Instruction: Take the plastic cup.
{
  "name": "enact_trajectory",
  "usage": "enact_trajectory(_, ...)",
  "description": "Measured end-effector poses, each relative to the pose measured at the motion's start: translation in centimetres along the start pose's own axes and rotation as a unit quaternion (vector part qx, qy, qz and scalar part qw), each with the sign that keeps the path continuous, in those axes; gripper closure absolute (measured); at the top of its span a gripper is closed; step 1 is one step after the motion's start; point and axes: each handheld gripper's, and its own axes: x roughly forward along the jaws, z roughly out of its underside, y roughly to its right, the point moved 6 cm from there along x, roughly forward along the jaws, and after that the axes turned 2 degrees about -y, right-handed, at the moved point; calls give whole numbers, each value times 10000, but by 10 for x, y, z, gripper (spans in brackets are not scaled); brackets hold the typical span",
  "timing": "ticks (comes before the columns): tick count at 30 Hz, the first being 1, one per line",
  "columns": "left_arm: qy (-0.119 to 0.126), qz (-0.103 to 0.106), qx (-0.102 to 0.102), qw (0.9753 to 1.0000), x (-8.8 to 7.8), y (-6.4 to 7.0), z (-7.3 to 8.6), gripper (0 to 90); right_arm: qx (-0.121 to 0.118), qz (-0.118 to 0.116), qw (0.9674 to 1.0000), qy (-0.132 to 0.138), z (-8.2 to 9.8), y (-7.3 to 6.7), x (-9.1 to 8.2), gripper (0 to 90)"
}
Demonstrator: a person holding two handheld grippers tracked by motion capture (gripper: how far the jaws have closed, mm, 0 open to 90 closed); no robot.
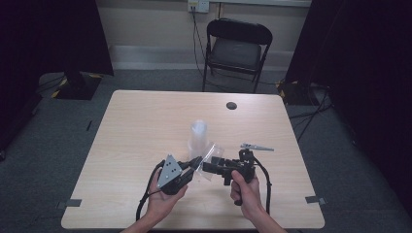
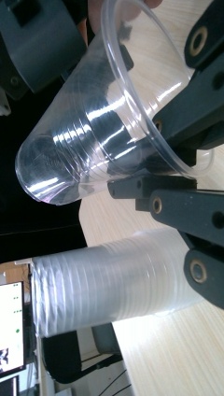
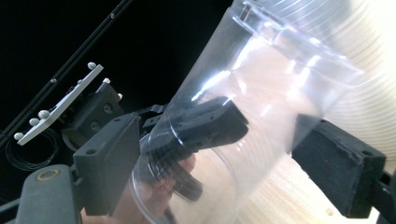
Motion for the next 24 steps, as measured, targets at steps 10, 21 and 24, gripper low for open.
enact_trajectory(10, -257, 80, -513, 9983, -6, -10, 2, 875, -167, 167, 9997, 30, -3, 3, -5, 154)
enact_trajectory(21, -574, 266, -706, 9955, -12, -19, 1, 875, -546, 459, 9975, -12, -6, 3, -10, 197)
enact_trajectory(24, -645, 400, -845, 9935, -13, -18, 1, 876, -744, 570, 9956, 32, -9, 3, -14, 206)
